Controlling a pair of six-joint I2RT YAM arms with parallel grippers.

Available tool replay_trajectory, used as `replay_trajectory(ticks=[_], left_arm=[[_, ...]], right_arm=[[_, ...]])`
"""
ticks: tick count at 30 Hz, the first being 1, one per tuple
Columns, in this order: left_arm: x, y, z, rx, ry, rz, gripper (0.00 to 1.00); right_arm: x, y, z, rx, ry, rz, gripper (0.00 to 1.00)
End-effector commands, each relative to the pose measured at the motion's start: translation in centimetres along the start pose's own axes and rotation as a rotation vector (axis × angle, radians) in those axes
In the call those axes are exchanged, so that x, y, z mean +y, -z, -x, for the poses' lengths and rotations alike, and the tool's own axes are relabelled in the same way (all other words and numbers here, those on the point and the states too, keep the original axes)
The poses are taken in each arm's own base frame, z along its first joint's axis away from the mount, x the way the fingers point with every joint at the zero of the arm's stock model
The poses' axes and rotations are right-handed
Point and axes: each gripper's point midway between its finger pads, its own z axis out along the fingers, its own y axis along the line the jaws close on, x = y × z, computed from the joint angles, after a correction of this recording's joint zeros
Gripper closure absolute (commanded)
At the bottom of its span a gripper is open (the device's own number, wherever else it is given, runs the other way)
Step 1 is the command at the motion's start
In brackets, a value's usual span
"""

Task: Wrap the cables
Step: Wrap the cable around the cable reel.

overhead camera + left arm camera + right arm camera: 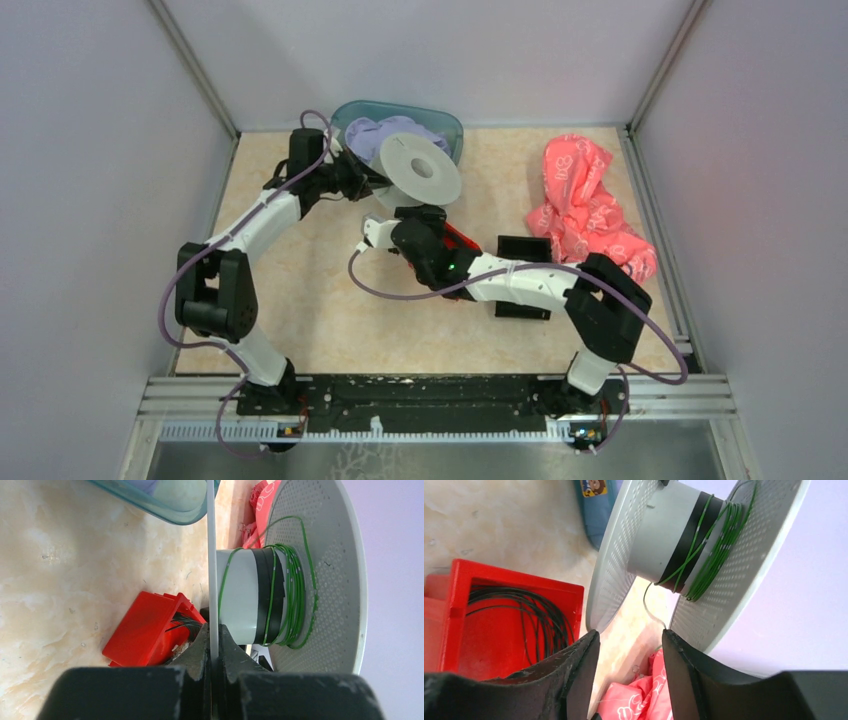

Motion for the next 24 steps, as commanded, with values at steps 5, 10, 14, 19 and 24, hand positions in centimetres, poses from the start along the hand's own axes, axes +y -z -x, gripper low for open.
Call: replay_trajectory(ticks=[5,10,14,19,24], left_arm=[[-3.1,1.6,0.8,0.051,-0.025,-0.111,1.0],[-2.7,1.9,2.3,0.018,-0.019,-0.107,1.0],[-2.1,2.3,3.8,-0.029,-0.048,-0.081,1.0],[-1.9,2.9,5.3,-0.099,-0.149,-0.023,1.0],[-1.7,3.5,6.0,-0.126,-0.27,0.009,1.0]], right_arm=[[-2.1,2.1,1.1,-0.117,-0.107,0.055,0.44],[-2.0,3.6,1.5,-0.185,-0.16,0.113,0.4],[-2.7,5.6,2.2,-0.28,-0.227,0.171,0.34],[-3.4,7.8,2.1,-0.392,-0.312,0.275,0.25],[-6.0,8.6,0.0,-0.441,-0.452,0.313,0.22]])
